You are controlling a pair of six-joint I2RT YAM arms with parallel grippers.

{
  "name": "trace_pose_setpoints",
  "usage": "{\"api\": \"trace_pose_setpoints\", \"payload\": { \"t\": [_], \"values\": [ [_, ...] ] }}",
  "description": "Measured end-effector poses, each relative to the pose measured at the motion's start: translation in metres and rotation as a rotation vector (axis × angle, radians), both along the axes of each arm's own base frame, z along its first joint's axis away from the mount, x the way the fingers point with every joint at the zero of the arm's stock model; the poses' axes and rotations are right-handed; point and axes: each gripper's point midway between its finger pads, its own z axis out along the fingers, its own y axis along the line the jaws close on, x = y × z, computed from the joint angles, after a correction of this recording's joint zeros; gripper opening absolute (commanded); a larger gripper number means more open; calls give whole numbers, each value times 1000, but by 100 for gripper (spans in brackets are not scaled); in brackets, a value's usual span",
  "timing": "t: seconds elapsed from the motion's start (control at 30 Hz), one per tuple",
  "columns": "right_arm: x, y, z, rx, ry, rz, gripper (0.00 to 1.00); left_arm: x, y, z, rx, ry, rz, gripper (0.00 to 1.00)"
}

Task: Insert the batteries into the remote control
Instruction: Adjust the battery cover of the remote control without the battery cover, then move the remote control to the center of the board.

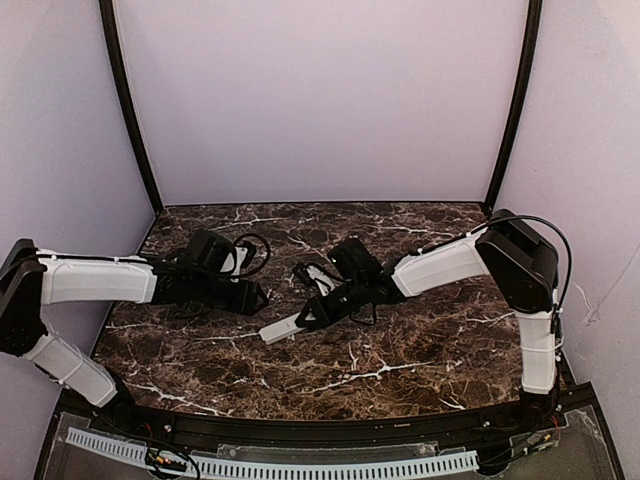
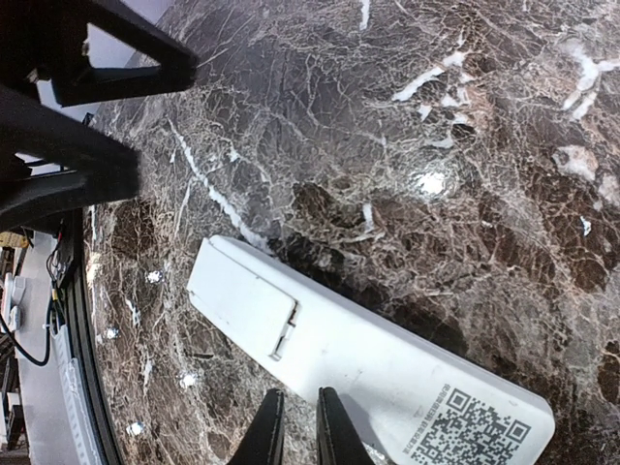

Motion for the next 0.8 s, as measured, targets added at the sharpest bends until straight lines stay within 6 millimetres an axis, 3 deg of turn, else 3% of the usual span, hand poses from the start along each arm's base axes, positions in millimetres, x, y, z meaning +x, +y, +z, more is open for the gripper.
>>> {"api": "trace_pose_setpoints", "payload": {
  "t": [0.17, 0.27, 0.4, 0.47, 0.63, 0.8],
  "values": [
    [0, -3, 10, 4, -13, -4, 27, -26, 14, 7, -119, 36, 85, 61],
    [4, -8, 35, 38, -46, -11, 38, -39, 24, -4, -132, 78, 126, 63],
    [28, -22, 73, 91, -108, -60, 36, -49, 31, -14, -146, 117, 166, 61],
    [45, -34, 79, 96, -128, -93, 33, -52, 32, -17, -161, 131, 180, 59],
    [71, -65, 57, 33, -110, -158, 29, -54, 26, -18, -194, 144, 189, 56],
    [66, -67, 28, -8, -57, -132, 28, -52, 17, -22, -218, 159, 188, 55]
  ]
}}
